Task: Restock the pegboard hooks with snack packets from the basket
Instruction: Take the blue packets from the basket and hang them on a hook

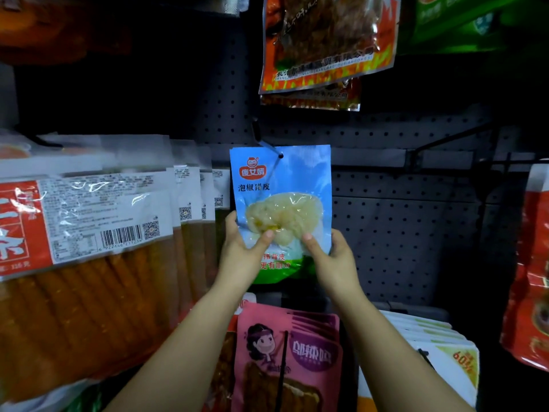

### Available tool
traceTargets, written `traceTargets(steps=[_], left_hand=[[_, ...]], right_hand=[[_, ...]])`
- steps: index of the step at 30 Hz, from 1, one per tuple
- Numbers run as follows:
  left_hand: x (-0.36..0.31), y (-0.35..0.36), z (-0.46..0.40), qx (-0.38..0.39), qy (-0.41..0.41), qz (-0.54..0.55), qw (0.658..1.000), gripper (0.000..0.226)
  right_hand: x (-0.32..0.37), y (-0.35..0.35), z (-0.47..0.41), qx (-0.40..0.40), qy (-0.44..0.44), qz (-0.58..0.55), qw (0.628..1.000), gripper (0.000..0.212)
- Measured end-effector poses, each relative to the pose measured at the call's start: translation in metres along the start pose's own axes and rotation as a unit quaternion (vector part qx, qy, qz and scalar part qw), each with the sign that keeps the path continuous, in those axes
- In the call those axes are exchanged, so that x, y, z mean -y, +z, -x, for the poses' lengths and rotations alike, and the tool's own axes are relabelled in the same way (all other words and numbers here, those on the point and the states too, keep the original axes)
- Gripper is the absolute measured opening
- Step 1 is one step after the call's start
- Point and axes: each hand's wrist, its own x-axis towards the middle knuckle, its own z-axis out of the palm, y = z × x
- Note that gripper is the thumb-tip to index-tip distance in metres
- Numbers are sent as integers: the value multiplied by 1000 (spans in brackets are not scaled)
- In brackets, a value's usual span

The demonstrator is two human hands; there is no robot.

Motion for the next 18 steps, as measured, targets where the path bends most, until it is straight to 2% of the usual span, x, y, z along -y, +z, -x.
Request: traceTargets(steps=[7,10,14,18], left_hand=[[3,1,-10,6,-10,-37,999,62],[9,0,-5,-16,-21,-35,999,65],[24,-10,16,-8,-86,-25,996,66],[31,-19,55,26,-165,42,985,56]], right_hand=[[0,11,-3,-24,43,-12,999,19],[-4,9,5,-3,71,-16,997,22],[-13,0,23,24,109,20,994,21],[-14,-7,50,2,157,45,986,35]])
